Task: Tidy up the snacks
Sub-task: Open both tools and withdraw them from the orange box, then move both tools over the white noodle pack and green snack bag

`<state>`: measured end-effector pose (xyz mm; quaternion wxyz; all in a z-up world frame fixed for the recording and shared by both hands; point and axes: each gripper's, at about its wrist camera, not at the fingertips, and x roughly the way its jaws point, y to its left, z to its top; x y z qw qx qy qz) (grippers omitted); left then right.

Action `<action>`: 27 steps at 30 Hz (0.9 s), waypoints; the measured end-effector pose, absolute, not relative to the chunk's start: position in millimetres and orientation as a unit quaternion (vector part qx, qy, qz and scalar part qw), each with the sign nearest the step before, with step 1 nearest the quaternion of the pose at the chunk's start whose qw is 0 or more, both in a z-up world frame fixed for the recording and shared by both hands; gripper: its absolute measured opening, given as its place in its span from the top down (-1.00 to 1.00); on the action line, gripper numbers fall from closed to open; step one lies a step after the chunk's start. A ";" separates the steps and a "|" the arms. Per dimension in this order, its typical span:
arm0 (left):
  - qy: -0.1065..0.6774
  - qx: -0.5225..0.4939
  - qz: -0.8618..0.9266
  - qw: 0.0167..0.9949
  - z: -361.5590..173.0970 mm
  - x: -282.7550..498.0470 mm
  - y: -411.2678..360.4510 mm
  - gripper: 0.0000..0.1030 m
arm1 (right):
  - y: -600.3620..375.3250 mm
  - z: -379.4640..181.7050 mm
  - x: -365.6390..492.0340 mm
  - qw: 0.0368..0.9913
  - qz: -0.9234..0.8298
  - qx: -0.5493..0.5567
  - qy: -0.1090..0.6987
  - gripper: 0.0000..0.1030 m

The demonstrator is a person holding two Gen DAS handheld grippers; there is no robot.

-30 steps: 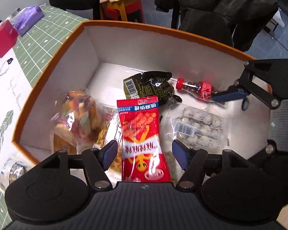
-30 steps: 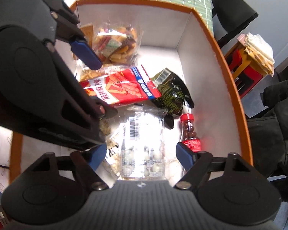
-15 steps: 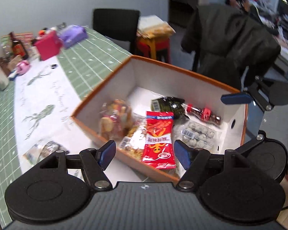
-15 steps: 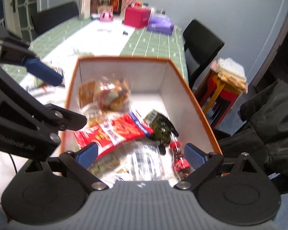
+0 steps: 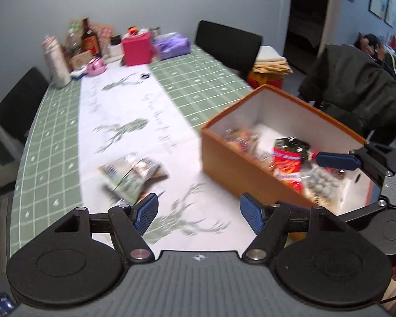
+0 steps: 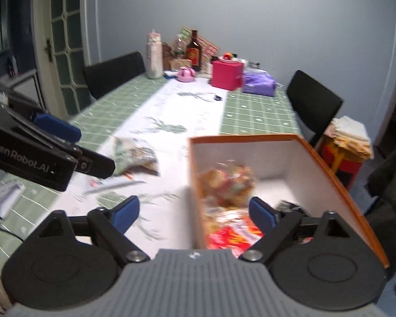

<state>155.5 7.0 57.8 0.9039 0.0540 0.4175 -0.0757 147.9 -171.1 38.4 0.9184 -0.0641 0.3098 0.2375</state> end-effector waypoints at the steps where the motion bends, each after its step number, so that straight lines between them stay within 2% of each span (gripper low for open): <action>1: 0.419 0.049 -0.071 0.904 55.1 153.8 16.2 -0.62 | -165.8 36.0 146.9 0.918 0.242 -0.061 0.307 -0.50; 3: 0.414 0.049 -0.064 0.907 48.9 151.7 31.1 -0.62 | -153.1 30.1 143.7 0.918 0.252 -0.055 0.301 -0.32; 8: 0.400 0.039 -0.055 0.914 24.5 142.1 59.3 -0.62 | -124.1 7.6 139.3 0.912 0.273 -0.043 0.304 -0.03; 12: 0.391 0.040 -0.055 0.918 0.7 136.4 71.0 -0.62 | -105.9 -17.2 139.1 0.909 0.273 -0.042 0.313 -0.02; 20: 0.372 0.106 -0.077 0.919 -34.9 145.9 79.5 -0.62 | -88.8 -51.4 148.6 0.903 0.272 -0.056 0.329 -0.03; 27: 0.384 0.096 -0.052 0.917 -57.0 177.7 98.3 -0.71 | -76.6 -64.8 181.4 0.902 0.249 -0.058 0.347 -0.03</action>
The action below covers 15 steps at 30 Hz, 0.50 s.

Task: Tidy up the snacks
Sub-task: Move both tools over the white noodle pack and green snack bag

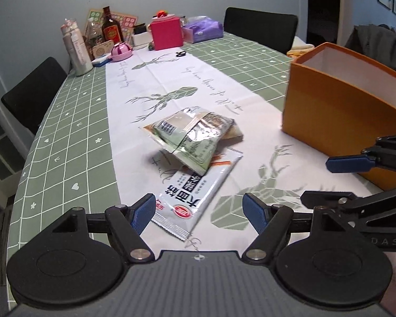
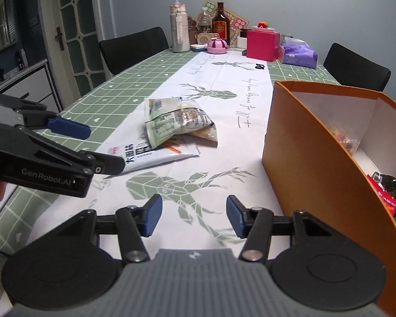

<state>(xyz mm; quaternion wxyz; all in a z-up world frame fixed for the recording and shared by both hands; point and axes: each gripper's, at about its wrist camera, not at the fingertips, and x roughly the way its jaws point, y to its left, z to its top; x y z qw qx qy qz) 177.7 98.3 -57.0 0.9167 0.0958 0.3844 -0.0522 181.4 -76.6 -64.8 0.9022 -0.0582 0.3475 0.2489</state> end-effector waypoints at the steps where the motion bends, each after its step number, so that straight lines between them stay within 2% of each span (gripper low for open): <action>1: 0.387 0.095 -0.051 0.916 -60.5 181.5 99.9 -0.71 | -74.6 -66.3 185.9 0.902 0.246 -0.059 0.349 -0.03; 15: 0.397 0.118 -0.053 0.909 -96.6 212.9 108.8 -0.74 | -55.8 -94.8 225.1 0.892 0.242 -0.063 0.376 -0.06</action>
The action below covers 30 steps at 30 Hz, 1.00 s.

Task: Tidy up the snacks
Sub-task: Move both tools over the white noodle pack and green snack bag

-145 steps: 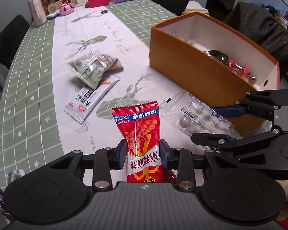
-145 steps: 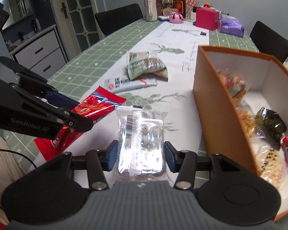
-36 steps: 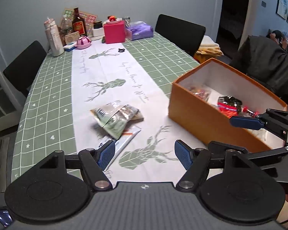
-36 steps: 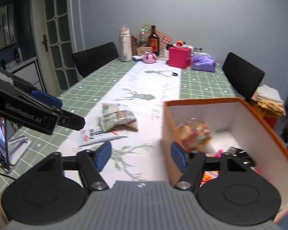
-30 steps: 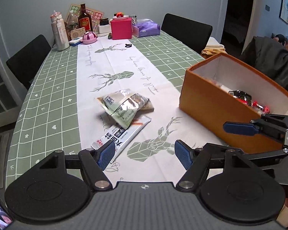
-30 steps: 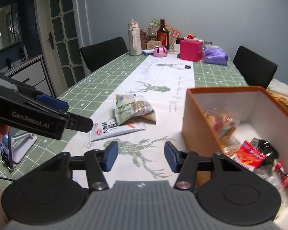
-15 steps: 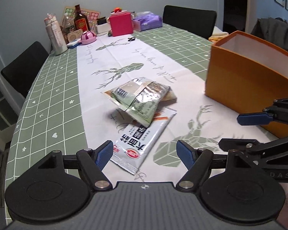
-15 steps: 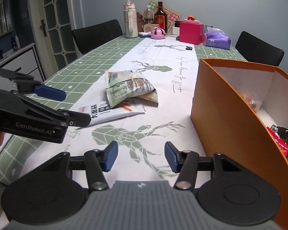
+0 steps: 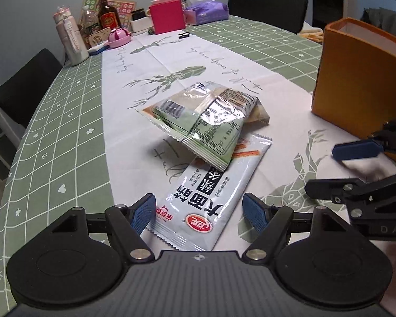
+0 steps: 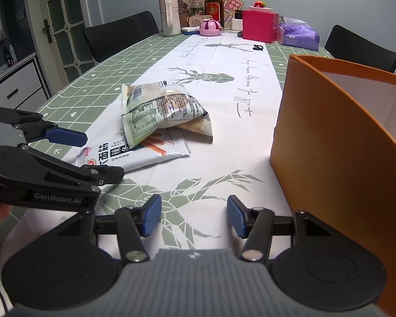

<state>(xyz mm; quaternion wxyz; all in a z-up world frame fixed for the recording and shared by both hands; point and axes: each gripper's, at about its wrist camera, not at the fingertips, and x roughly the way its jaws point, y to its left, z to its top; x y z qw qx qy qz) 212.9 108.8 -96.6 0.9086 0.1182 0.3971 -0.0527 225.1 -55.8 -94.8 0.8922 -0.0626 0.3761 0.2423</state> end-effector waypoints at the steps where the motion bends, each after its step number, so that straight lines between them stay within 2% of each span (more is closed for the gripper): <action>1: 0.395 0.122 -0.054 0.909 -97.3 213.7 108.0 -0.76 | -54.0 -95.5 226.0 0.894 0.242 -0.068 0.372 -0.06; 5: 0.399 0.093 -0.057 0.910 -97.9 218.1 115.1 -0.77 | -46.3 -97.3 229.4 0.894 0.244 -0.084 0.366 -0.18; 10: 0.399 0.062 -0.058 0.913 -99.8 218.0 123.1 -0.78 | -43.5 -97.5 234.8 0.894 0.245 -0.090 0.364 -0.19; 12: 0.400 0.054 -0.056 0.913 -99.7 218.5 123.6 -0.72 | -43.3 -97.3 236.8 0.894 0.245 -0.091 0.364 -0.19; 15: 0.409 0.047 -0.048 0.910 -97.2 219.4 122.7 -0.58 | -41.8 -97.5 239.2 0.894 0.243 -0.096 0.364 -0.20; 18: 0.415 0.065 -0.041 0.906 -92.7 215.9 116.3 -0.19 | -39.0 -95.9 241.6 0.895 0.242 -0.106 0.359 -0.20; 20: 0.422 0.073 -0.026 0.903 -90.3 211.6 113.5 0.17 | -36.2 -93.3 243.2 0.897 0.243 -0.115 0.351 -0.20; 22: 0.433 0.067 -0.008 0.899 -88.5 209.4 115.9 0.33 | -33.3 -90.8 245.0 0.899 0.246 -0.122 0.341 -0.20; 26: 0.446 0.036 0.029 0.894 -86.9 207.6 131.1 0.39 | -26.0 -89.5 252.8 0.905 0.246 -0.145 0.316 -0.20; 30: 0.443 0.026 0.030 0.896 -87.0 208.3 139.4 0.36 | -18.5 -93.1 263.8 0.909 0.242 -0.161 0.299 -0.20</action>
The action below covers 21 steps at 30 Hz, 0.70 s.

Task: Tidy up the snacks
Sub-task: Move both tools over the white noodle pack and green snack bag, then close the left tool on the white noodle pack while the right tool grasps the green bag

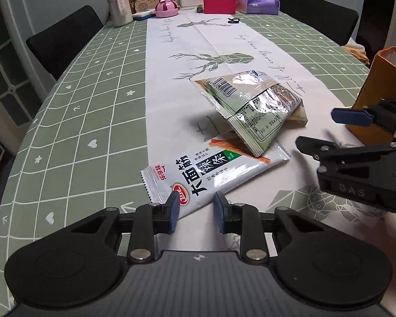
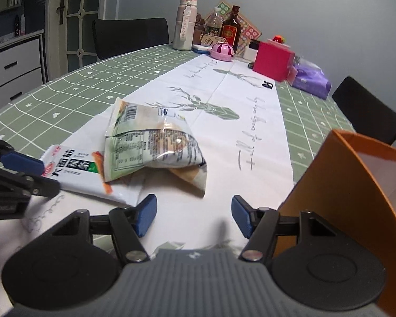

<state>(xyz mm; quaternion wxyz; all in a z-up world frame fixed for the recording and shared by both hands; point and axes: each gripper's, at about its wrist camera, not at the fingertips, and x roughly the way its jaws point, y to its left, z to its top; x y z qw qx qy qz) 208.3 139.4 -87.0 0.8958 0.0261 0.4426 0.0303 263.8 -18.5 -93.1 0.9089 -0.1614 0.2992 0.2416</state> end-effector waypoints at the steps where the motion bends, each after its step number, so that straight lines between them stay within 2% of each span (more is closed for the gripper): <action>1: 0.441 0.026 0.027 0.897 -87.4 208.2 139.6 0.34 | -17.1 -94.2 266.5 0.909 0.243 -0.161 0.297 -0.20; 4: 0.435 0.036 0.017 0.900 -88.0 208.1 137.3 0.34 | -12.9 -97.6 276.9 0.911 0.238 -0.151 0.300 -0.16; 7: 0.435 0.032 0.016 0.900 -88.2 208.7 137.6 0.39 | -9.6 -101.4 284.5 0.912 0.239 -0.134 0.304 0.04; 8: 0.434 0.032 0.017 0.900 -88.2 208.7 137.5 0.43 | -8.4 -102.8 285.6 0.913 0.239 -0.132 0.304 0.18; 9: 0.434 0.034 0.018 0.900 -88.4 208.8 137.5 0.45 | -7.7 -103.9 286.3 0.913 0.240 -0.131 0.303 0.45; 10: 0.434 0.033 0.019 0.900 -88.4 208.7 137.7 0.52 | -7.4 -104.3 285.9 0.914 0.239 -0.130 0.301 0.57; 11: 0.434 0.033 0.020 0.900 -88.3 208.5 137.4 0.56 | -7.3 -104.4 284.8 0.914 0.241 -0.129 0.301 0.79; 12: 0.434 0.034 0.021 0.900 -88.2 208.5 137.0 0.59 | -7.3 -104.0 283.6 0.913 0.243 -0.129 0.302 0.85; 15: 0.437 0.030 0.026 0.899 -87.9 208.1 137.4 0.72 | -10.8 -101.3 275.2 0.914 0.243 -0.127 0.299 0.96; 17: 0.439 0.024 0.029 0.898 -86.9 207.0 137.9 0.89 | -15.6 -98.2 264.5 0.915 0.243 -0.121 0.298 0.97; 21: 0.446 0.018 0.033 0.894 -87.1 201.9 136.2 0.95 | -26.7 -93.8 236.6 0.916 0.239 -0.115 0.301 0.99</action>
